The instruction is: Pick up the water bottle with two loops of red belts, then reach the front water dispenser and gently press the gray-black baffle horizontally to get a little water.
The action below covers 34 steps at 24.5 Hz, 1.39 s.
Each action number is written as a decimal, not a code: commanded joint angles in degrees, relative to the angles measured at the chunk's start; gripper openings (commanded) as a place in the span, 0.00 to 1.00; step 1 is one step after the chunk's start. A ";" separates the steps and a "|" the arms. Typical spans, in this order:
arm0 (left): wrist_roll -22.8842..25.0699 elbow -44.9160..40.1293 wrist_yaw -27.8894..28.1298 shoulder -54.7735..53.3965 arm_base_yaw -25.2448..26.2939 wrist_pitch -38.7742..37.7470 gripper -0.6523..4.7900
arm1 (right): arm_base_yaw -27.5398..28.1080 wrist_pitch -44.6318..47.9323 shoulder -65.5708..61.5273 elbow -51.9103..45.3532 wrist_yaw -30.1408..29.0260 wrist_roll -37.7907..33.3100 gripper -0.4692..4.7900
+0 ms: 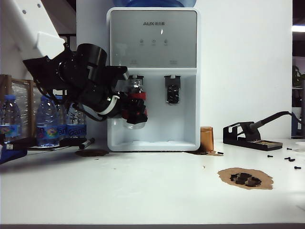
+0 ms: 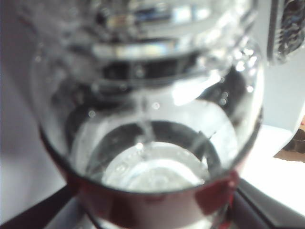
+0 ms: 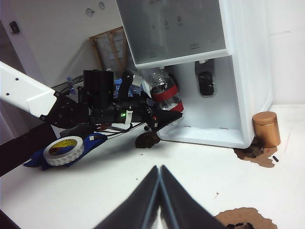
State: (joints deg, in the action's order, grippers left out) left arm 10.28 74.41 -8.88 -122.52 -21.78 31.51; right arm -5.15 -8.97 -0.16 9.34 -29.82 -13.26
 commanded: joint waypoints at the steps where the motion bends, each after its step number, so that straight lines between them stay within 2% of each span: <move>1: -0.26 0.61 1.27 0.22 0.50 2.40 0.11 | -0.11 1.01 -0.04 0.15 -0.15 0.24 0.09; 12: -0.24 0.55 0.20 0.31 0.83 0.63 0.11 | -0.11 1.05 -0.04 0.17 -0.17 0.22 0.09; 18: -0.31 0.39 -4.85 1.62 2.45 -4.98 0.11 | -0.11 2.93 0.00 0.39 -2.45 -1.79 0.09; 22: -0.50 -0.37 -10.86 2.80 3.08 -6.60 0.11 | -0.11 2.34 0.00 1.18 -3.72 -3.52 0.09; 26: -0.52 -6.14 -14.75 7.52 2.86 -4.50 0.11 | -0.11 -0.02 0.00 1.20 -4.00 -3.39 0.09; 31: -0.81 -15.06 -16.46 14.25 2.54 -0.83 0.11 | -0.11 -1.84 0.00 1.18 -3.50 -1.92 0.09; 34: -1.77 -24.04 -20.13 19.15 0.92 4.79 0.11 | -0.11 -4.04 0.00 1.16 1.46 0.46 0.09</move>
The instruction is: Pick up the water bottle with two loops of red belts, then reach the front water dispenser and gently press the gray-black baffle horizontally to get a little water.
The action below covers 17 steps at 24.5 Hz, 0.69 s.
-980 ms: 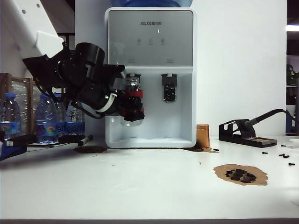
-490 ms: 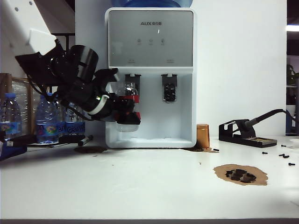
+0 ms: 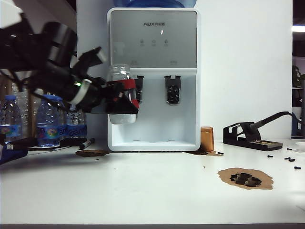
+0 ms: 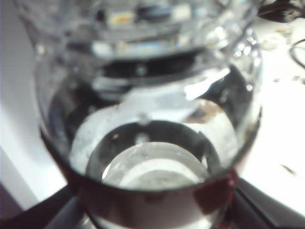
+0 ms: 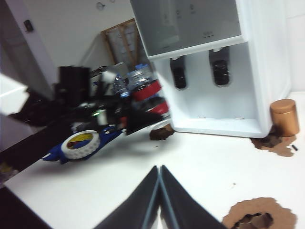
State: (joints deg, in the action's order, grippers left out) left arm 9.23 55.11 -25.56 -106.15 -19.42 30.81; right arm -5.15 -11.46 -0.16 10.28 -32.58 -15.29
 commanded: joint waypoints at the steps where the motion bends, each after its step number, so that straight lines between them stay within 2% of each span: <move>1: -0.72 -6.36 -3.87 3.10 -2.10 7.04 0.11 | -0.11 -2.14 0.00 0.13 5.46 3.26 0.09; 3: -0.72 -9.22 -3.74 3.06 -3.76 11.52 0.11 | -0.11 -2.19 0.00 -0.07 6.91 3.56 0.09; 6: -0.77 -12.20 -0.24 2.75 -7.48 17.55 0.11 | -0.09 -2.03 0.00 -0.31 7.06 3.58 0.09; 9: -2.34 -12.61 3.39 1.79 -11.45 19.08 0.11 | -0.09 1.77 0.00 -3.48 5.16 3.50 0.09; 10: -2.64 -12.61 6.38 0.70 -12.96 20.46 0.11 | -0.11 2.95 0.02 -5.33 3.91 3.21 0.09; 12: -2.62 -12.61 9.07 -0.94 -13.81 22.05 0.11 | -0.13 5.49 0.02 -7.76 1.36 2.01 0.09; 17: -2.25 -12.61 9.14 -5.25 -14.03 23.85 0.11 | -0.11 11.21 0.02 -10.38 0.00 0.17 0.09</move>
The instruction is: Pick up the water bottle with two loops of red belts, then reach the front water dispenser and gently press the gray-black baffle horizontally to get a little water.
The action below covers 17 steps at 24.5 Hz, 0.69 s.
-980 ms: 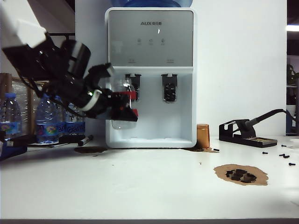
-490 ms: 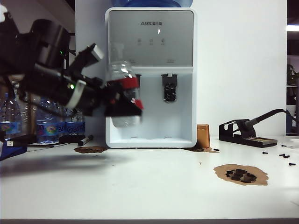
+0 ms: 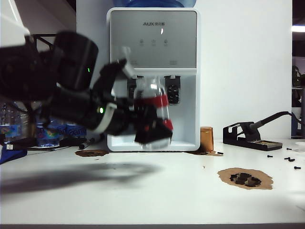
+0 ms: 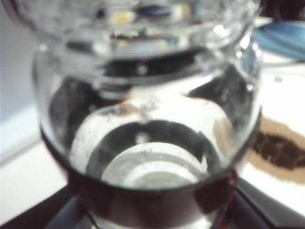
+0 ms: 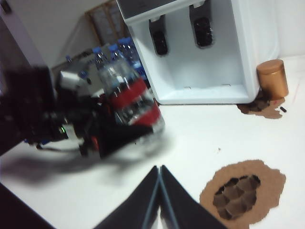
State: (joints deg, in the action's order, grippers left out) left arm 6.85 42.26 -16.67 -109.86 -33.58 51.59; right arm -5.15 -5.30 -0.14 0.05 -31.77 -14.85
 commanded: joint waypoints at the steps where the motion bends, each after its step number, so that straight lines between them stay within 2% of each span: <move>1: 0.22 0.24 0.24 -1.97 0.15 3.17 0.11 | -0.11 5.05 0.00 -0.15 -0.74 0.74 0.09; 8: 0.31 0.17 0.94 -2.60 0.22 2.80 0.11 | -0.13 0.26 0.00 -0.31 -0.76 4.72 0.09; 17: 0.92 -0.28 1.16 -2.97 0.22 -0.55 0.11 | -0.11 0.39 0.00 -0.31 0.37 5.31 0.09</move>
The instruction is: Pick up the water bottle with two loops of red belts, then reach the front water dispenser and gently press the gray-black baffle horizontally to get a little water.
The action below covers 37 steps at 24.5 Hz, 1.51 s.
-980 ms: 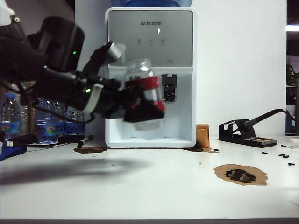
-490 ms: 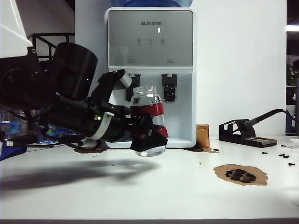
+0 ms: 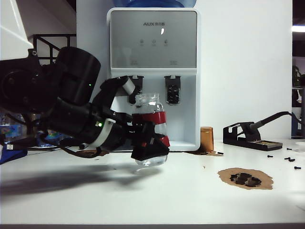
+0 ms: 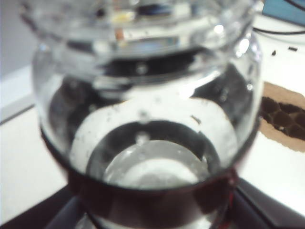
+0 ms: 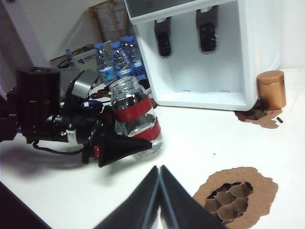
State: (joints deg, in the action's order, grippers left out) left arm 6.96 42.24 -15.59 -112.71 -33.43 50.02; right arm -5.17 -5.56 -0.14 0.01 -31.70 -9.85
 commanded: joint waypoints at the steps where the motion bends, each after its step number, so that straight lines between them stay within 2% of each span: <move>1: 2.19 -0.59 0.07 -0.39 0.04 0.96 0.11 | -0.09 0.66 0.00 -0.26 0.59 0.31 0.09; 12: 3.13 -1.16 1.33 -0.85 0.09 1.62 0.12 | -0.09 1.84 0.00 -0.26 1.92 0.26 0.09; 13: 3.13 -1.16 1.31 -0.85 0.09 1.62 0.18 | -0.07 1.88 0.00 -0.24 1.92 0.26 0.09; 14: 3.13 -1.16 1.33 -0.85 0.09 1.62 0.28 | -0.04 1.88 0.00 -0.24 1.95 0.26 0.09; 15: 3.13 -1.16 1.33 -0.85 0.17 1.64 0.43 | -0.04 1.86 0.00 -0.24 1.95 0.26 0.09; 16: 3.13 -1.16 1.29 -0.85 0.31 1.68 0.53 | -0.04 1.86 0.00 -0.24 1.92 0.26 0.09; 18: 3.13 -1.16 1.29 -0.85 0.42 1.68 0.67 | -0.04 1.88 0.00 -0.26 1.92 0.26 0.09; 20: 3.13 -1.16 1.29 -0.85 0.50 1.70 0.75 | -0.04 1.88 0.00 -0.26 1.95 0.26 0.09; 22: 3.13 -1.14 1.18 -0.85 0.50 1.84 0.91 | -0.04 1.90 0.00 -0.26 1.95 0.26 0.09; 24: 3.13 -1.11 1.07 -0.85 0.48 2.29 1.00 | -0.04 1.90 0.00 -0.26 1.95 0.26 0.09; 30: 3.13 -1.11 0.44 -0.83 0.66 3.10 1.00 | -0.04 1.81 0.00 -0.26 -1.20 0.26 0.09; 34: 3.13 -1.11 -5.57 -0.81 2.49 1.31 1.00 | -0.04 1.62 0.00 -0.24 -2.40 0.26 0.09; 37: 3.13 -1.11 -6.60 -0.81 4.02 -0.11 1.00 | -0.04 1.38 0.00 -0.26 -2.45 0.26 0.09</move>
State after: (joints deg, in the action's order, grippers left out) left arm 9.96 40.88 -21.21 -113.78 -30.00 50.50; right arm -5.15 -4.56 -0.14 0.01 -33.74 -9.82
